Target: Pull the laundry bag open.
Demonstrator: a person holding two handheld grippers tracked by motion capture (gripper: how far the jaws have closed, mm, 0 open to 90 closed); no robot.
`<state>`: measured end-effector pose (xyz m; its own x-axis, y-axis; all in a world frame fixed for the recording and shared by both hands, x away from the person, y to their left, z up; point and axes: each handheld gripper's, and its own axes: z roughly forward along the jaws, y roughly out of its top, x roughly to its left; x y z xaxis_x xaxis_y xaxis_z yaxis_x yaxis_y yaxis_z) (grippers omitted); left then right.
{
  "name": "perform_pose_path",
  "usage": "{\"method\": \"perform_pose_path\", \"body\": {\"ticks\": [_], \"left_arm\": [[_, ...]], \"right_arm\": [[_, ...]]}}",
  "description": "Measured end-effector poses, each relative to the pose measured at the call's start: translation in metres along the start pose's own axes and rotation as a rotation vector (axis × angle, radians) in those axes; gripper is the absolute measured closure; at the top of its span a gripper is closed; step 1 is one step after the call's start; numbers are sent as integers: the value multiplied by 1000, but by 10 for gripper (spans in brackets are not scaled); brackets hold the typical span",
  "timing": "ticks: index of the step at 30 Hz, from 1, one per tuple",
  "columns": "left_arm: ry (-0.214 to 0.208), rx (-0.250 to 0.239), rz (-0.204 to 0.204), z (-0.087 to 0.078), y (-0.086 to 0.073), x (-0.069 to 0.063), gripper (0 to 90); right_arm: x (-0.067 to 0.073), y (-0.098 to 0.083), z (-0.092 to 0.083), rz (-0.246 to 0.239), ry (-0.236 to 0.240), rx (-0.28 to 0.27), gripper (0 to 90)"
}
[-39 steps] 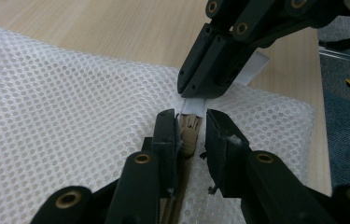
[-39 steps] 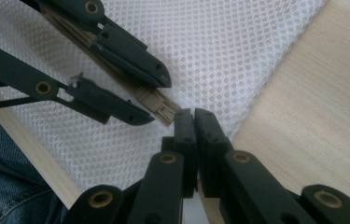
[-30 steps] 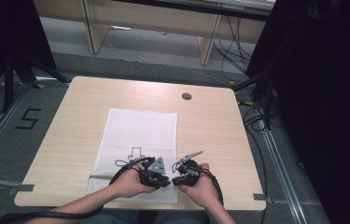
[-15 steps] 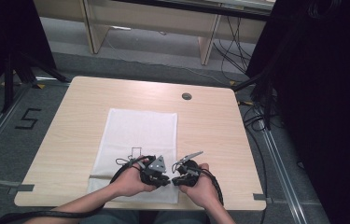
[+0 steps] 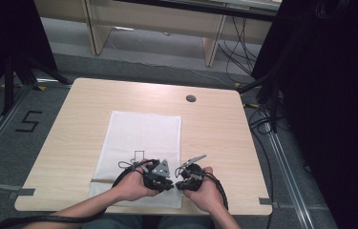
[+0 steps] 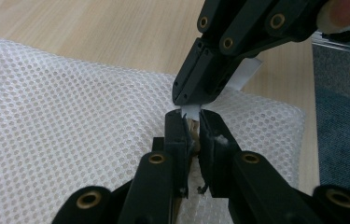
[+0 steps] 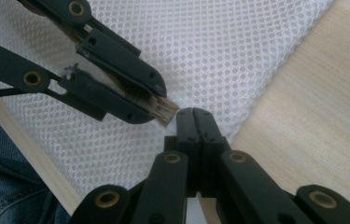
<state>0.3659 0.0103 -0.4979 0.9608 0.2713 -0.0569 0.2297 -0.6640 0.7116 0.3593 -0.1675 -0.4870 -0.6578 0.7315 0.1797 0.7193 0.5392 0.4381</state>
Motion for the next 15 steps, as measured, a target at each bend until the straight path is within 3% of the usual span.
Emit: {"method": "perform_pose_path", "body": {"ticks": [1, 2, 9, 13, 15], "left_arm": [[0, 0, 0, 0, 0, 0, 818], [-1, 0, 0, 0, 0, 0, 818], [-5, 4, -9, 0, -1, 0, 818], [-9, 15, 1, -1, -1, 1, 818], [-3, 4, -16, -1, -1, 0, 818]], "right_arm": [[3, 0, -1, 38, 6, 17, 900], [0, 0, 0, 3, -3, 3, 900], [2, 1, -1, 22, -15, 24, 900], [0, 0, 0, -2, -2, 6, 900], [0, 0, 0, -2, 0, 6, 900]]}}
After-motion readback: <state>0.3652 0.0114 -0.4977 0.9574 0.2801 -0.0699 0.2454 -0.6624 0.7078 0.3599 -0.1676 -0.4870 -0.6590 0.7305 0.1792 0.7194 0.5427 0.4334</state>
